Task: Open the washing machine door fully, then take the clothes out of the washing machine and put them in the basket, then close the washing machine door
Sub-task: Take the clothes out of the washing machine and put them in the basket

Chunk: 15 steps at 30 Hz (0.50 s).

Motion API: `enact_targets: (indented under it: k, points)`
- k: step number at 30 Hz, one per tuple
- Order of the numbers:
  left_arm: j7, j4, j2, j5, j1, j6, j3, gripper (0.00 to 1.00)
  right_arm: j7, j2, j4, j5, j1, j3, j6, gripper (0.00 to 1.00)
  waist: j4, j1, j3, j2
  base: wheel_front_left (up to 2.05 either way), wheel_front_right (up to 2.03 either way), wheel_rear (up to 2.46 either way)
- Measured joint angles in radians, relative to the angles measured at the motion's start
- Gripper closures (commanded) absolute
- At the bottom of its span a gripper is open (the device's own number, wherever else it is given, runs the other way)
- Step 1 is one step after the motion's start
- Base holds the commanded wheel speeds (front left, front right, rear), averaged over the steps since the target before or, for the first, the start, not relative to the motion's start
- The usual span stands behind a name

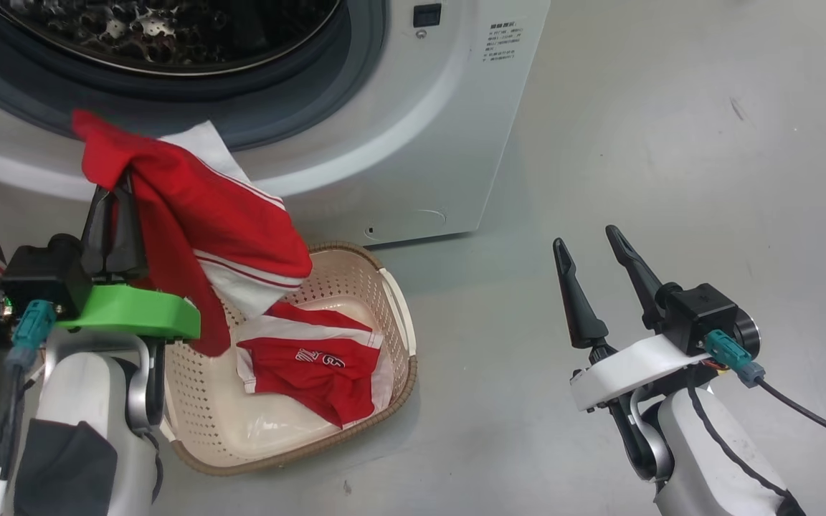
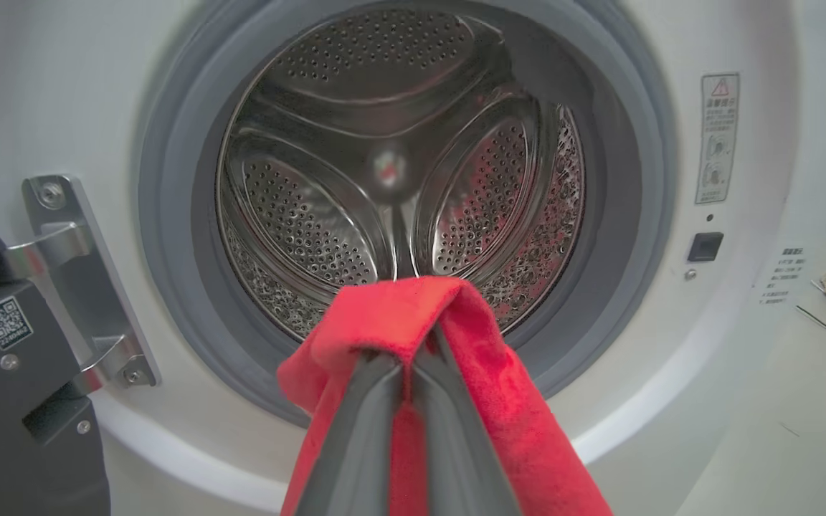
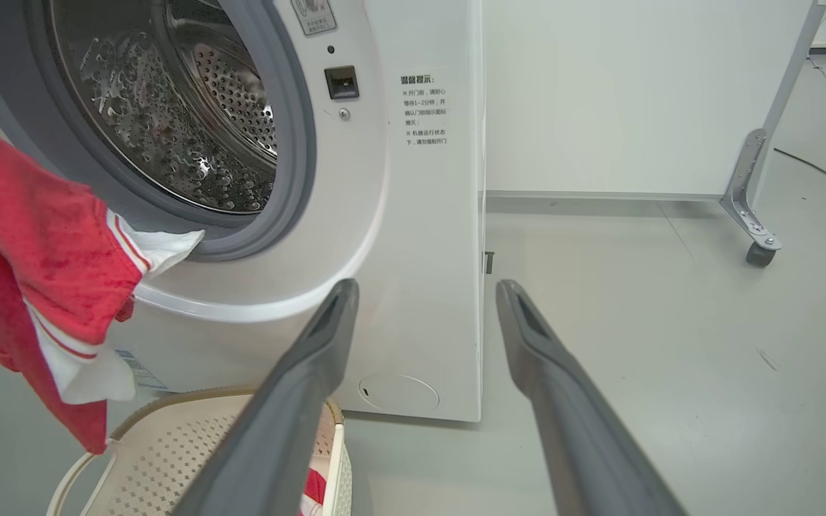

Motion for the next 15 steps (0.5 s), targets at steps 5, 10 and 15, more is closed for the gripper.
enact_targets:
  k: [5, 10, 15]
  points:
    - [0.000, -0.065, 0.000, 0.018, 0.048, 0.000, -0.010, 1.00, 0.000, 0.000, 0.005, 0.000, 0.019, 0.000, 0.006, 0.00, 0.000, 0.0000, -0.039, 0.0000, 0.00, 0.00, 0.00]
    - [0.000, -0.108, -0.001, 0.023, 0.110, 0.007, -0.026, 1.00, 0.000, 0.000, 0.007, 0.000, 0.040, 0.000, 0.006, 0.00, -0.006, 0.0000, -0.074, 0.0000, 0.00, 0.00, 0.00]
    - [0.000, -0.132, -0.003, 0.025, 0.194, 0.008, -0.053, 1.00, 0.000, 0.000, 0.005, 0.000, 0.066, -0.002, 0.006, 0.00, -0.013, 0.0000, -0.103, 0.0000, 0.00, 0.00, 0.00]
